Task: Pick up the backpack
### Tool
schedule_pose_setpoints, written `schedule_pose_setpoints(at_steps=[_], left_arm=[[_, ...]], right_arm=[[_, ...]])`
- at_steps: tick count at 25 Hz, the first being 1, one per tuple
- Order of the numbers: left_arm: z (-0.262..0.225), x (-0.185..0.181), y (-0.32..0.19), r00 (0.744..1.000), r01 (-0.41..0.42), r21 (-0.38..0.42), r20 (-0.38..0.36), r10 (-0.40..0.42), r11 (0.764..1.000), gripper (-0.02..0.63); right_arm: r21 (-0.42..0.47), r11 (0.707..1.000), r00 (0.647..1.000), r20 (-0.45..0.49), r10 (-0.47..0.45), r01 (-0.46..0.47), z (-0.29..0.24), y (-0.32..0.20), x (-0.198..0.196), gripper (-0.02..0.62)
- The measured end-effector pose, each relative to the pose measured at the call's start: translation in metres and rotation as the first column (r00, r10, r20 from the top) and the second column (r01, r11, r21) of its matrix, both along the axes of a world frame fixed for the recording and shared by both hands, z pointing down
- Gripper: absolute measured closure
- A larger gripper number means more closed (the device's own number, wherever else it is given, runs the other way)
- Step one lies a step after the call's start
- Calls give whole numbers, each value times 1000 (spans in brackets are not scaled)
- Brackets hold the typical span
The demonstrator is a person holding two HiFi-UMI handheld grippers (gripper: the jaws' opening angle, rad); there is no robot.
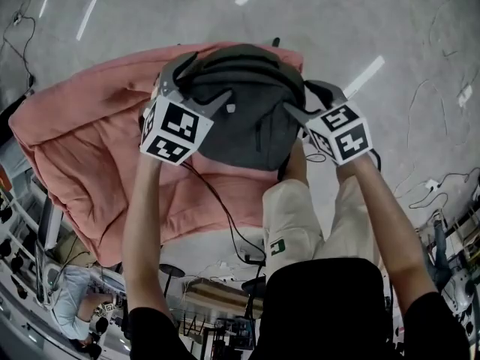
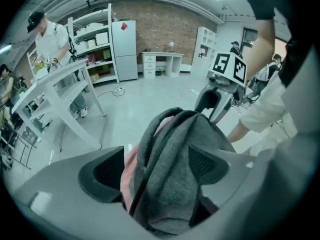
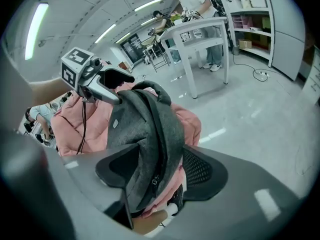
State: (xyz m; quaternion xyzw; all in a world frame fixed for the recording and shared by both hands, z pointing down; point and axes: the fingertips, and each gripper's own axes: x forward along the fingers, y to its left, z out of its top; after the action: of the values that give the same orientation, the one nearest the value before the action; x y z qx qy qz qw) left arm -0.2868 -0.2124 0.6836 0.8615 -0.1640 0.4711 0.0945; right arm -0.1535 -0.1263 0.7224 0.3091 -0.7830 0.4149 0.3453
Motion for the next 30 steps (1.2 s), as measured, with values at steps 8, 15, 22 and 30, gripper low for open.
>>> schedule_pose_setpoints(at_steps=[8,15,22,30], left_arm=[[24,10,-5,987,-159,-119,6,161,980,204],[34,12,-3,971,-237,-304,-37,237,923,215],[38,16,6,965,-259,-365,-62,254,894,258],[49,18,6,968,-247,-397,-69,240,884,242]], right_arm=[[-39,998,997,57,44,-42,14,-3,1,314],[-64,998,996,82,36,-31,17,-5,-2,316],[-69,998,993,119,19,-11,19,-3,-1,316],[-68,998,992,125,11,-2,25,-7,-1,316]])
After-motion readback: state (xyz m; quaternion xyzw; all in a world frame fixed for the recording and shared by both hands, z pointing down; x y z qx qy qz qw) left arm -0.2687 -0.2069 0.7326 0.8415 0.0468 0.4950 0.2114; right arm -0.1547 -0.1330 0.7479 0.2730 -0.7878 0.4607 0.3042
